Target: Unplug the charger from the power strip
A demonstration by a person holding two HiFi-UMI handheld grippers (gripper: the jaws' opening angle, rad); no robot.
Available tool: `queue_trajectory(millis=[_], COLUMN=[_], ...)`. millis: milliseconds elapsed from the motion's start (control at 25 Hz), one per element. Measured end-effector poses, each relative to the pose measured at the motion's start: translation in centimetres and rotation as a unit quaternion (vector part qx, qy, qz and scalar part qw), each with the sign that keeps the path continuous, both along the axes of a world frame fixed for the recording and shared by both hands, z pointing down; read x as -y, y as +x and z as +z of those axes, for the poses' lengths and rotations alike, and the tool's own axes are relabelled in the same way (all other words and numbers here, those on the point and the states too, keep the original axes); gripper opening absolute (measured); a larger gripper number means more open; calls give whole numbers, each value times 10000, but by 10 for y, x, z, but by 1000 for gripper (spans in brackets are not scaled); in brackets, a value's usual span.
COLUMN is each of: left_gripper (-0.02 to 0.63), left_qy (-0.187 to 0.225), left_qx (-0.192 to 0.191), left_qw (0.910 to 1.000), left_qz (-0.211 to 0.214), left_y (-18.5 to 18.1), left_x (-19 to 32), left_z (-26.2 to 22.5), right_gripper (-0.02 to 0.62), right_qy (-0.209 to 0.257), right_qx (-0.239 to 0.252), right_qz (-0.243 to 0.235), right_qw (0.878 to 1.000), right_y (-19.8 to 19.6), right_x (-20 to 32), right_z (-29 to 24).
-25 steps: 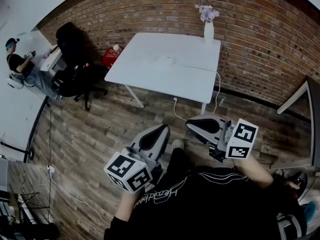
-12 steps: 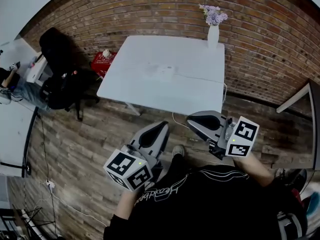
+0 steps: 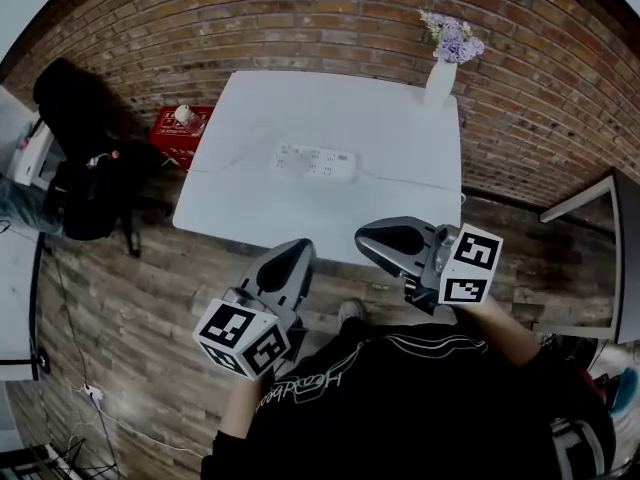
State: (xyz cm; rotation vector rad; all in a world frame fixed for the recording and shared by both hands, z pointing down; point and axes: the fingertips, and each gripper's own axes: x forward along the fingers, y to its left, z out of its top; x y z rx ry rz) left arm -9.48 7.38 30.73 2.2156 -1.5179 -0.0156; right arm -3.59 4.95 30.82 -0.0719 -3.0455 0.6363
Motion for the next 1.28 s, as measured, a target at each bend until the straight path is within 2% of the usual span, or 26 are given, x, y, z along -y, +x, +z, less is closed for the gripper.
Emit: queue_trajectory(millis=[240,480,560,800,960,1280], left_gripper=[5,5,5,6,6,6], left_qy=[-152,-276,-315,-533,-840,-1420], left_qx=[15,67,104,127,187,349], left_qw=[9998,9995,9994,9985,9963,9891], left_qz=[86,128,92,72,-8,-175], left_y=[-40,-52,-59,-73,-84,-109], left_x=[42,71,82,109,131,156], left_z=[13,26,32,58,79,132], right_gripper=[-2,-2,-2,-2,-2,0], right_qy=[182,20,11,-127,-177,145], right_qx=[-214,-427,-510,-871,-1284,-2115], right_qz=[103,833,941,932,886,1099], right_qw=[9996,9956,9943,9918,9876,9711], right_y=[-34,-28,-29,-39,-46,-57], right_x=[36,80,94,120,141,186], right_z=[9,32,40,80,111,180])
